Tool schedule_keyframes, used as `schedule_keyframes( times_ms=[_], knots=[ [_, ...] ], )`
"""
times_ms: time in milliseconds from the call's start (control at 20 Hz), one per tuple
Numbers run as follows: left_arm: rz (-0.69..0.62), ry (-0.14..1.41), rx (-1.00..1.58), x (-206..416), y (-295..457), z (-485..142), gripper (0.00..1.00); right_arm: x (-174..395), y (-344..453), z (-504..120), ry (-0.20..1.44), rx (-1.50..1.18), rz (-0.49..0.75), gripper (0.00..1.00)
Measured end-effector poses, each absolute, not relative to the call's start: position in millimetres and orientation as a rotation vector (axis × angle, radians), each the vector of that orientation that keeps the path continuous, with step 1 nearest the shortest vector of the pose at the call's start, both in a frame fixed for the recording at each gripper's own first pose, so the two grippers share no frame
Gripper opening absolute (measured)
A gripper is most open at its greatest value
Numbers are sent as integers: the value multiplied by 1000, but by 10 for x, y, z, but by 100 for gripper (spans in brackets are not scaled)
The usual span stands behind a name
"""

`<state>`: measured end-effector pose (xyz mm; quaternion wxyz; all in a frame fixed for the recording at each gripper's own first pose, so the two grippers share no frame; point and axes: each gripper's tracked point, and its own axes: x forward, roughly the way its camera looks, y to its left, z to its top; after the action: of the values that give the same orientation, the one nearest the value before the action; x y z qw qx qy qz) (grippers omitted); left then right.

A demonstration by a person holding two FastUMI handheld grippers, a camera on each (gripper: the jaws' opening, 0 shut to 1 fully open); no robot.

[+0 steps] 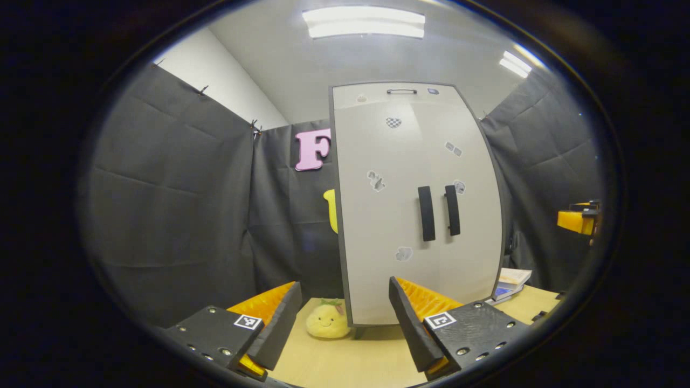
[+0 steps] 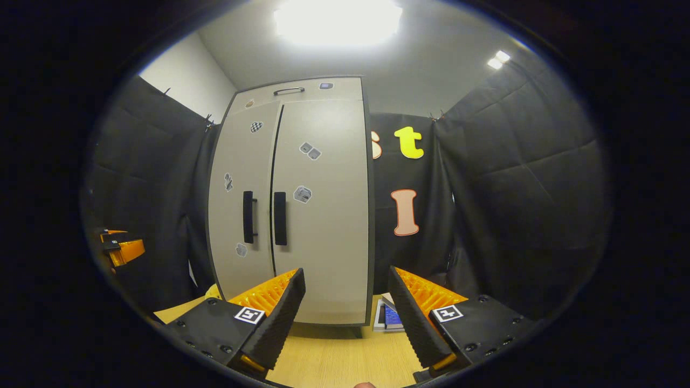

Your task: Grab one shoe with the right hand and put it into the shoe cabinet, grab the other shoe with the left hand and put it into the shoe cabinet; then close the right door with the right hand and the left door with the left hand.

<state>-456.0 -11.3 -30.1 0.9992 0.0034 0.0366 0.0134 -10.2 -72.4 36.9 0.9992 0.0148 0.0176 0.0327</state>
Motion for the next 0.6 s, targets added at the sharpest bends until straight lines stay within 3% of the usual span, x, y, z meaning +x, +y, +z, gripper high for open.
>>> schedule_keyframes(
  times_ms=[600],
  knots=[
    [29,70,16,-4585,-102,-318,92,-98,-721,369,19,27,59,97]
  ],
)
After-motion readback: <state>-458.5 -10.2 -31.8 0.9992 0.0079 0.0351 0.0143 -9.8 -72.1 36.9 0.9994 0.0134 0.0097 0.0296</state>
